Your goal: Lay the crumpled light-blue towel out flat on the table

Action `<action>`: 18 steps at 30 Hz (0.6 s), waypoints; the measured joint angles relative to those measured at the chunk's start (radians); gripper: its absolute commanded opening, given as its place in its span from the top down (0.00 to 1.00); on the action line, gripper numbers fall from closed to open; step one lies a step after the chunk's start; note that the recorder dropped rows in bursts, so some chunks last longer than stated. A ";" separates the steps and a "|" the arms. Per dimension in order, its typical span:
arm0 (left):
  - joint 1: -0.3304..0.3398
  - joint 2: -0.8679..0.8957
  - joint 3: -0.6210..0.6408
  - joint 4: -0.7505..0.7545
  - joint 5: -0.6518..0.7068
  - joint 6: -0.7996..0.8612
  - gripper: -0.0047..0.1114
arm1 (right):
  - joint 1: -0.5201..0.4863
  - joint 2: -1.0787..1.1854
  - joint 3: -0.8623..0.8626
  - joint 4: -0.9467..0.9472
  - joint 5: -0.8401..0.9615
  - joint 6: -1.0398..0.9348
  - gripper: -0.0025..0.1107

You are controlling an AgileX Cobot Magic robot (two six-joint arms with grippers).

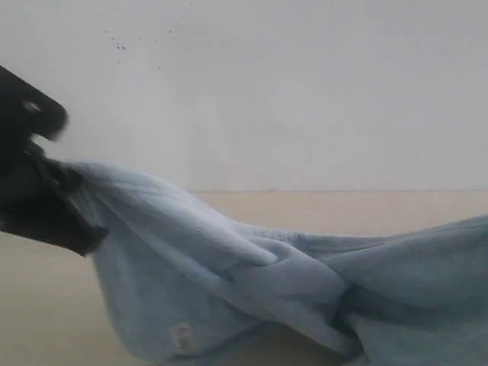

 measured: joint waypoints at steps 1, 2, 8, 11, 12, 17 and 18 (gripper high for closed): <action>0.000 -0.044 0.000 0.000 -0.021 0.017 0.93 | 0.000 -0.017 -0.016 -0.006 0.012 0.000 0.94; 0.000 -0.107 0.000 -0.002 -0.048 0.035 0.93 | 0.000 -0.037 -0.037 -0.011 0.024 0.000 0.94; 0.000 -0.389 0.000 -0.002 -0.195 0.100 0.93 | 0.000 -0.163 -0.196 -0.013 0.117 -0.082 0.94; 0.000 -0.501 0.002 -0.004 -0.245 0.105 0.93 | 0.000 -0.226 -0.252 -0.004 0.174 -0.131 0.94; 0.000 -0.538 0.010 -0.004 -0.254 0.105 0.93 | 0.000 -0.254 -0.260 0.004 0.194 -0.143 0.94; 0.000 -0.585 0.165 -0.004 -0.279 0.106 0.93 | 0.000 -0.354 -0.268 0.070 0.249 -0.193 0.94; 0.000 -0.585 0.188 -0.004 -0.279 0.106 0.93 | 0.000 -0.356 -0.268 0.089 0.254 -0.209 0.94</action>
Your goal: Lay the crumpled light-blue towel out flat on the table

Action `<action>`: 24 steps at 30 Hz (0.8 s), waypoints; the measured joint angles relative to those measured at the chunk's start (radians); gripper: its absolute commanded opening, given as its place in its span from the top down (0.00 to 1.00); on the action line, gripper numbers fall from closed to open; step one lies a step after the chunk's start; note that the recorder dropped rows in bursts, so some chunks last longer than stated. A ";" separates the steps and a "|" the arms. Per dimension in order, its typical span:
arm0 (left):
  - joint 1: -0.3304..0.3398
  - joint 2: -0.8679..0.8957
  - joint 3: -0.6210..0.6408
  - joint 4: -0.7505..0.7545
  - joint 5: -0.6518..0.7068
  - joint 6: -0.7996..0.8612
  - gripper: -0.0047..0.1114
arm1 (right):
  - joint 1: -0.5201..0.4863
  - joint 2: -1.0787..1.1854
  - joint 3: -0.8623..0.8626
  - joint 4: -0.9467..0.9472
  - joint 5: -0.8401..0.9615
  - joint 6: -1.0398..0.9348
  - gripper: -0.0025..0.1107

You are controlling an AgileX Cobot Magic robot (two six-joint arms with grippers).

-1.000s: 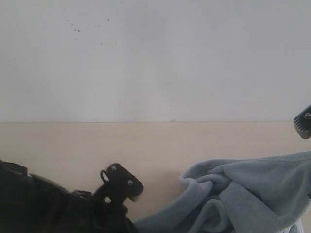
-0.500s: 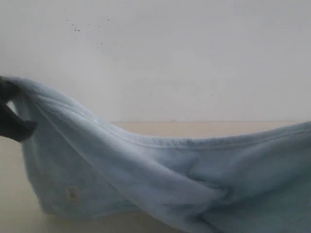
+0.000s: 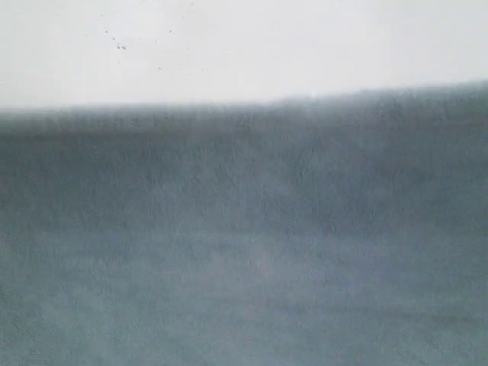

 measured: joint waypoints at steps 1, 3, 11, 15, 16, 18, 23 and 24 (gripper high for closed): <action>0.000 0.000 0.052 -0.002 -0.004 0.000 0.93 | 0.000 -0.002 0.000 0.049 0.001 -0.024 0.94; 0.000 0.000 0.096 -0.006 -0.009 -0.006 0.93 | 0.000 0.019 0.021 0.073 -0.006 -0.033 0.94; 0.000 0.010 0.148 -0.008 -0.081 -0.016 0.93 | 0.000 0.181 0.099 0.010 -0.050 0.057 0.94; 0.000 0.010 0.148 -0.008 -0.130 -0.016 0.93 | 0.000 0.139 0.099 -0.004 -0.038 0.062 0.94; 0.000 0.010 0.148 -0.008 -0.134 -0.016 0.93 | 0.000 0.109 0.099 -0.004 -0.027 0.060 0.94; 0.000 0.010 0.148 -0.008 -0.132 -0.016 0.93 | 0.000 0.067 0.099 -0.004 -0.010 0.058 0.94; 0.000 -0.030 0.146 -0.008 -0.110 -0.018 0.93 | 0.000 -0.043 0.099 0.034 0.030 0.018 0.94; 0.000 -0.040 0.144 -0.008 -0.098 -0.018 0.93 | 0.000 -0.065 0.099 0.044 0.034 0.006 0.94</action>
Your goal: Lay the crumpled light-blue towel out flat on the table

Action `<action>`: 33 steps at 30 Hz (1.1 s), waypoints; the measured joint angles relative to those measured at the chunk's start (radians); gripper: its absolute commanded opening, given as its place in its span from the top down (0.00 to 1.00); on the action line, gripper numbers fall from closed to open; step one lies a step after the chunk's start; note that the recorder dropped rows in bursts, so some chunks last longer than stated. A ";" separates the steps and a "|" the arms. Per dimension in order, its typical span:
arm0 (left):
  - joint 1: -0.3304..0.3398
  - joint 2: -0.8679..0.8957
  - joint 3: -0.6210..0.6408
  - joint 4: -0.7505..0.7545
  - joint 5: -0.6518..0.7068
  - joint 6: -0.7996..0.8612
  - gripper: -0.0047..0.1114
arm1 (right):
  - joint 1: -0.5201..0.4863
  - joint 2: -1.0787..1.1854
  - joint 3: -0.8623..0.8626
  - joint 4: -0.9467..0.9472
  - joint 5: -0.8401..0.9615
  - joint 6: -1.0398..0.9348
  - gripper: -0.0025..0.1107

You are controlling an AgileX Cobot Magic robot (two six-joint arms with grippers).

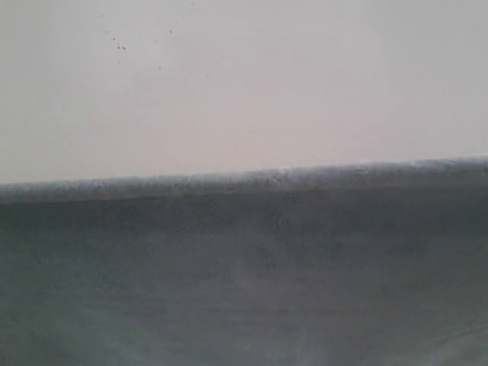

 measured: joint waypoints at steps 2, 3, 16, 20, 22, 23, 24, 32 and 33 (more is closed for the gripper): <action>0.000 -0.014 -0.013 0.000 0.045 -0.004 0.93 | 0.000 -0.033 0.000 0.011 0.013 -0.012 0.94; 0.000 -0.016 -0.018 0.000 0.067 -0.009 0.93 | 0.000 -0.048 0.000 0.013 0.021 -0.019 0.94; 0.000 -0.024 -0.029 0.000 0.223 -0.054 0.93 | 0.000 -0.113 0.000 -0.018 0.040 -0.064 0.94; 0.000 -0.093 -0.029 0.000 0.226 -0.024 0.93 | 0.000 -0.126 0.000 -0.022 0.040 -0.066 0.94; 0.000 -0.147 -0.029 0.000 0.233 -0.020 0.93 | 0.000 -0.147 0.000 -0.024 0.040 -0.073 0.94; 0.000 -0.159 -0.029 0.000 0.241 -0.026 0.93 | 0.000 -0.157 0.000 -0.024 0.040 -0.075 0.94; 0.000 -0.179 -0.029 0.002 0.273 -0.066 0.93 | 0.000 -0.169 0.000 -0.022 0.040 -0.076 0.94; 0.000 -0.188 -0.008 0.002 0.781 -0.361 0.93 | 0.000 -0.176 0.000 -0.012 0.040 -0.083 0.94; 0.000 -0.188 -0.008 0.002 0.822 -0.374 0.93 | 0.000 -0.176 0.000 -0.010 0.040 -0.086 0.94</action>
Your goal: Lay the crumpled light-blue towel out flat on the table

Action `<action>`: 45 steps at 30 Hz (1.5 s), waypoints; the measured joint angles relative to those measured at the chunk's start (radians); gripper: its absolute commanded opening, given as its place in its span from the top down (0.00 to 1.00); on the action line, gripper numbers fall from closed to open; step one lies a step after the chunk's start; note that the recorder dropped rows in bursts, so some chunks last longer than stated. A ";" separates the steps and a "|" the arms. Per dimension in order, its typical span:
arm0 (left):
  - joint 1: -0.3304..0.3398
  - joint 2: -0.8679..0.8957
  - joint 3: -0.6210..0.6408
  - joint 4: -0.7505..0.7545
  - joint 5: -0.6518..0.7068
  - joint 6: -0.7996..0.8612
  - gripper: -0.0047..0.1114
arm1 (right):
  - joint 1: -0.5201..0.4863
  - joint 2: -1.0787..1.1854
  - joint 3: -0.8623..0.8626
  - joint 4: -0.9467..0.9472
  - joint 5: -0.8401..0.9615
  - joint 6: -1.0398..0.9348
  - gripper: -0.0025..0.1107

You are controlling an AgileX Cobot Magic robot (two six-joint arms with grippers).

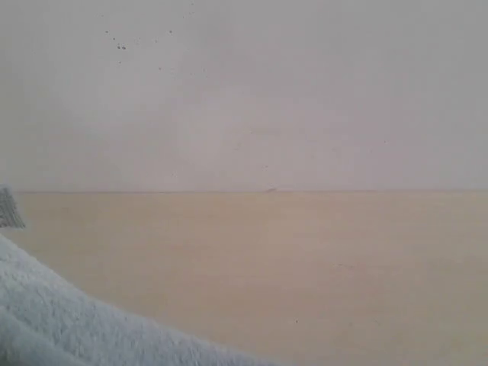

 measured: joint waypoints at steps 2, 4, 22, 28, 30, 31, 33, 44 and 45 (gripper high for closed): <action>0.000 -0.002 0.000 0.000 0.065 -0.012 0.93 | 0.004 0.000 0.000 0.002 0.002 -0.004 0.94; 0.000 -0.018 0.000 0.002 0.093 -0.019 0.93 | 0.006 0.000 0.000 0.000 0.002 -0.007 0.94; 0.000 -0.145 0.137 0.806 0.423 -0.940 0.93 | 0.013 0.004 0.000 0.015 0.004 -0.011 0.94; 0.000 -0.147 -0.021 1.942 0.820 -1.999 0.93 | 0.013 0.119 0.000 0.031 0.006 -0.011 0.94; 0.000 -0.149 -0.086 2.076 0.926 -2.074 0.93 | 0.013 0.132 0.000 0.029 0.006 -0.013 0.94; 0.000 -0.149 -0.136 2.148 0.993 -2.098 0.93 | 0.013 0.134 0.000 0.024 0.006 -0.015 0.94; 0.000 -0.151 -0.205 2.208 1.074 -2.103 0.93 | 0.013 0.134 0.000 0.021 0.006 -0.015 0.94; 0.000 -0.152 -0.379 2.136 1.312 -2.013 0.93 | 0.015 0.095 0.000 0.050 0.004 -0.015 0.94; 0.000 -0.152 -0.389 2.118 1.314 -2.013 0.93 | 0.015 0.080 0.000 0.055 0.004 -0.019 0.94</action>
